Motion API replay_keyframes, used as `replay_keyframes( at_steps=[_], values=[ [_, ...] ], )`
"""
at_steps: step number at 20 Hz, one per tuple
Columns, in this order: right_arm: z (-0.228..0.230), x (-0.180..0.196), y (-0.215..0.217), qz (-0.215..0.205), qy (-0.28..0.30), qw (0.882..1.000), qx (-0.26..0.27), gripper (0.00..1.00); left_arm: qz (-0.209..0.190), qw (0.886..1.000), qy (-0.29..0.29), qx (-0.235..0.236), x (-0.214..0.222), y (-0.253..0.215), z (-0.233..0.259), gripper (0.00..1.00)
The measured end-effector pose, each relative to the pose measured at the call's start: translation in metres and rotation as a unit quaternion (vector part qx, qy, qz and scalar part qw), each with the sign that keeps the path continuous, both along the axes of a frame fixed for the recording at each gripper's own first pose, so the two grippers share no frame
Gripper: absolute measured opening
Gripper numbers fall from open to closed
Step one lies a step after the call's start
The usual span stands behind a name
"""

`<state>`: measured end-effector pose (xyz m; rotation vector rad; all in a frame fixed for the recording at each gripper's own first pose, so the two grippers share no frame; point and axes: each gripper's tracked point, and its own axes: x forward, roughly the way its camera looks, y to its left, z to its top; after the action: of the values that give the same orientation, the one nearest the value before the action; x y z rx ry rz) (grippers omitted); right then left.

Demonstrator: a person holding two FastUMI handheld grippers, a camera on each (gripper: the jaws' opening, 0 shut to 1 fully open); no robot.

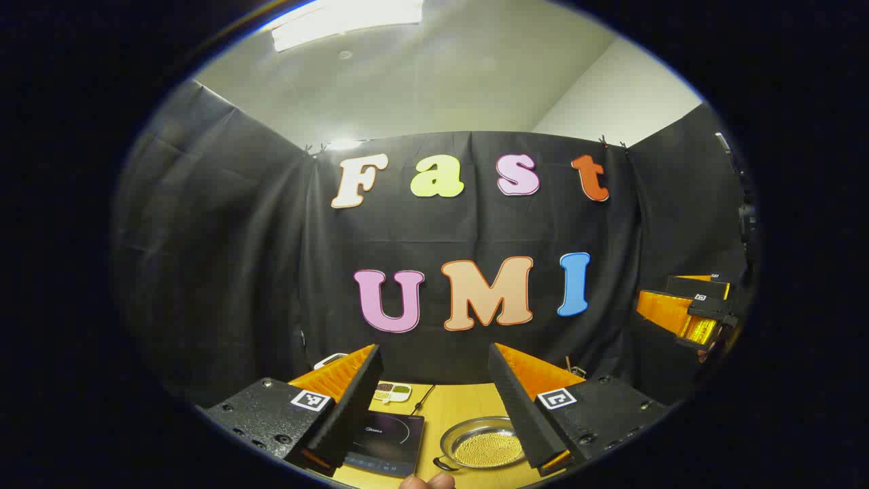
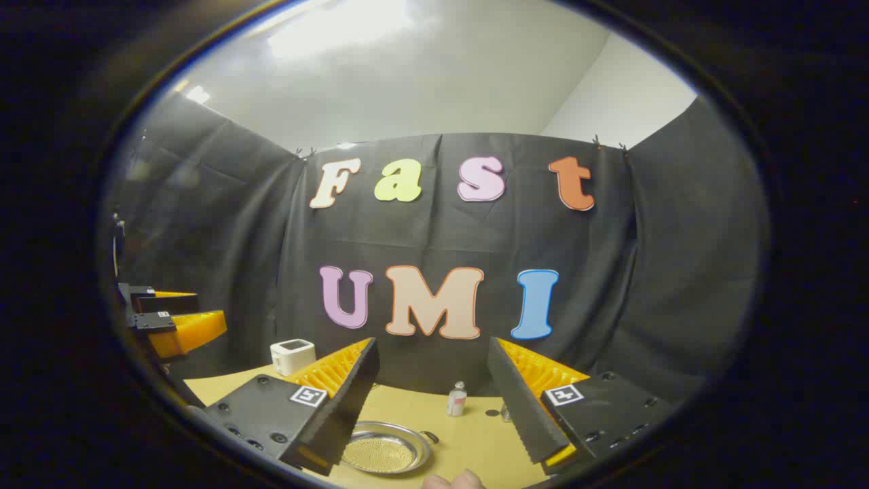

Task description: First push the handle of the pot to place it horizontally, then grasp the pot with both hands and set it on the induction cooktop.

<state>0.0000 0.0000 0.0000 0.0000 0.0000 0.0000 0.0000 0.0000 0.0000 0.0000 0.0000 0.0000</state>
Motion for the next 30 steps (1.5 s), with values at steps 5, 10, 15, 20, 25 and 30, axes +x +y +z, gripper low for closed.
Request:
replay_keyframes(
  at_steps=[5, 10, 15, 20, 25, 30],
  values=[
    [-0.004, -0.008, -0.004, 0.002, 0.004, 1.000, 0.003, 0.98, 0.006, 1.000, 0.005, 0.004, -0.010, 0.002, -0.002, 0.94],
    [-0.007, -0.014, -0.007, 0.005, 0.011, 1.000, 0.005, 0.98, 0.008, 1.000, 0.008, 0.008, -0.017, -0.001, -0.003, 0.96],
    [-0.014, -0.021, -0.011, 0.012, 0.021, 1.000, 0.007, 0.98, 0.013, 1.000, 0.010, 0.006, -0.023, -0.004, -0.005, 0.96],
    [-0.024, -0.020, -0.017, 0.023, 0.035, 0.999, 0.018, 0.98, 0.025, 0.999, 0.015, 0.013, -0.027, -0.008, -0.010, 0.94],
    [-0.033, -0.011, -0.015, 0.038, 0.043, 0.998, 0.023, 0.84, 0.050, 0.999, 0.021, 0.007, -0.036, 0.001, -0.014, 0.94],
    [-0.046, 0.001, -0.002, 0.034, 0.051, 0.998, 0.030, 0.45, 0.064, 0.997, 0.028, 0.013, -0.041, 0.025, -0.022, 0.96]
  ],
)
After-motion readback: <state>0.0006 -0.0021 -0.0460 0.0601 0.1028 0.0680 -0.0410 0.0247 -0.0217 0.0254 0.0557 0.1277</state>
